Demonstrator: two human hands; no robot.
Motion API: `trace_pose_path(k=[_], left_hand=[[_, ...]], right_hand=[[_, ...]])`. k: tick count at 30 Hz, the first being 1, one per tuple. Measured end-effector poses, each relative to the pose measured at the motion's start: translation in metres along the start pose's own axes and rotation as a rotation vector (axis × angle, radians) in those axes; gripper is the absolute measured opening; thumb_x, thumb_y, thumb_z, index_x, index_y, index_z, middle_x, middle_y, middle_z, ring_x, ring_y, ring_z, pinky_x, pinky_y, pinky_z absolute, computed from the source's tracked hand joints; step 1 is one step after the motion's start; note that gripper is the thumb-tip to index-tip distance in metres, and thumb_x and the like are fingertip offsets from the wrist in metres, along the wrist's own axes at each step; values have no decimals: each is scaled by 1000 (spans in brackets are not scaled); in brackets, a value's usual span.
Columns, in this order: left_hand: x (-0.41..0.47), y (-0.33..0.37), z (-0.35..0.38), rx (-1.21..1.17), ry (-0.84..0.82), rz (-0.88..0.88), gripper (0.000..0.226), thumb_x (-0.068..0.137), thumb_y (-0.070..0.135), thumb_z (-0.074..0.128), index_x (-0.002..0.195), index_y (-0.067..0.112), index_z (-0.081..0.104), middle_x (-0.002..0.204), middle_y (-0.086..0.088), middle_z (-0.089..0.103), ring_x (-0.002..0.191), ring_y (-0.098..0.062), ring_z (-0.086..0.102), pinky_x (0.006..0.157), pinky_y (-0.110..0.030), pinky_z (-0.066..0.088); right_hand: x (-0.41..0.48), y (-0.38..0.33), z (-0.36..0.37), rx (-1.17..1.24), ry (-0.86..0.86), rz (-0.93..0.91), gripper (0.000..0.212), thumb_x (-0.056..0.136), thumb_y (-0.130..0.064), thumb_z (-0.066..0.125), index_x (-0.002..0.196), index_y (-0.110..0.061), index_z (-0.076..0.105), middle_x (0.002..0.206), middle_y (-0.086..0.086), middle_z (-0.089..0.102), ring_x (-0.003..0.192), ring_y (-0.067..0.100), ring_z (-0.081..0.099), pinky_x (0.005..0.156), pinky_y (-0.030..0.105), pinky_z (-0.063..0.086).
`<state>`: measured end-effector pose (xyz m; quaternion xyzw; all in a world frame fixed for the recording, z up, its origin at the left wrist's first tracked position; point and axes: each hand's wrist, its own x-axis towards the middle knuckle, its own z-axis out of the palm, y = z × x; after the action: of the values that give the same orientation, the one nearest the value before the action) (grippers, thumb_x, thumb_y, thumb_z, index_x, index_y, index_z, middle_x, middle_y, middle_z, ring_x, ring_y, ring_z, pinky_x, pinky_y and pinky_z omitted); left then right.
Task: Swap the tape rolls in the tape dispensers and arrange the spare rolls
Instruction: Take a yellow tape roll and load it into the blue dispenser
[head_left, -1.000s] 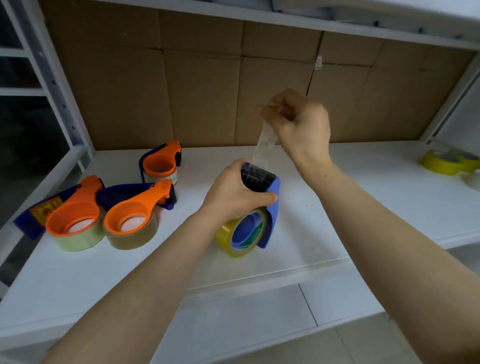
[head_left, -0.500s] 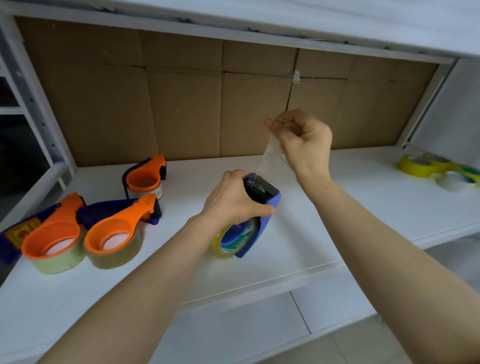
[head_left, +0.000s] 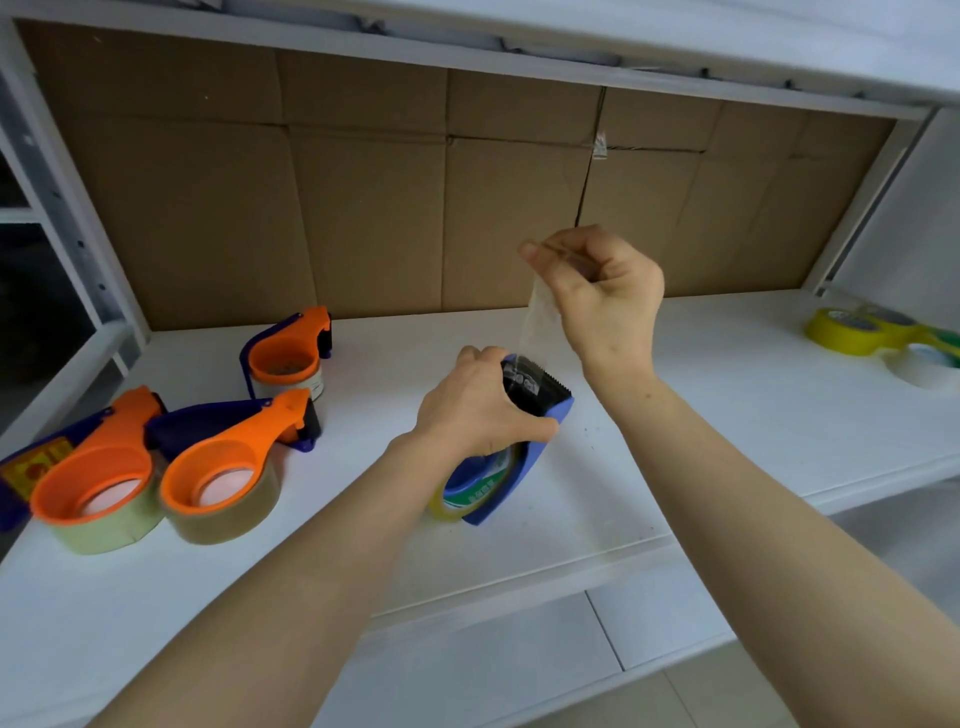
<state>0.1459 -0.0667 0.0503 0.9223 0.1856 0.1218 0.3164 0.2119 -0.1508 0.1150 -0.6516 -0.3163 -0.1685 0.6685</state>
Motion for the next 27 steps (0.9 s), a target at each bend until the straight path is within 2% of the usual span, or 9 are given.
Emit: trace_pose_path(k=[4,9,12,14,17,20,24,27], left_hand=[[1,0,1,15,-12,-4,85,61,48,74,133,24,37,112,8,38,97,-12,47,81,-32,46],[2,2,-1,31,-23,-10,86,62,49,73,134,22,36,119,5,41,104,-16,51,85,-34,49],[2,4,1,62,-43,-8,75,60,50,74,123,23,44,111,5,43,98,-17,54,78,-34,49],[2,5,3,88,-44,3,68,59,50,74,116,24,48,107,5,44,94,-18,55,73,-32,47],[2,1,0,37,-16,-2,81,59,51,76,129,26,43,115,6,45,96,-13,50,78,-30,46],[0,-1,-4,5,-1,-4,83,58,51,77,130,27,43,117,8,46,96,-12,48,77,-28,43],[-4,-2,-4,-44,26,-1,84,57,52,78,130,29,43,120,8,46,105,-14,52,85,-33,48],[-8,-6,-5,-76,54,0,85,56,51,78,130,30,42,122,8,45,107,-13,51,88,-35,49]], right_hand=[[5,2,2,62,40,83,22,76,-19,75,62,-25,60,49,-20,58,53,-2,52,58,16,44],[8,6,8,197,99,165,27,78,-16,73,58,-21,56,44,-16,51,52,9,46,57,23,42],[9,5,12,267,98,177,29,79,-13,72,58,-18,52,47,-13,47,49,9,41,52,22,39],[16,6,10,247,98,196,30,79,-13,72,57,-17,51,47,-10,46,48,9,40,51,21,38],[25,18,-1,191,162,285,30,80,-16,71,58,-16,52,50,-5,48,47,9,43,52,21,41],[28,28,-9,158,171,321,28,80,-18,72,60,-14,52,54,-1,49,48,10,42,50,20,40],[29,43,-17,135,213,407,27,80,-20,72,60,-16,54,52,-4,48,43,7,40,48,20,37],[18,64,-22,76,193,536,21,82,-24,70,69,-13,57,56,-2,49,40,6,38,48,19,35]])
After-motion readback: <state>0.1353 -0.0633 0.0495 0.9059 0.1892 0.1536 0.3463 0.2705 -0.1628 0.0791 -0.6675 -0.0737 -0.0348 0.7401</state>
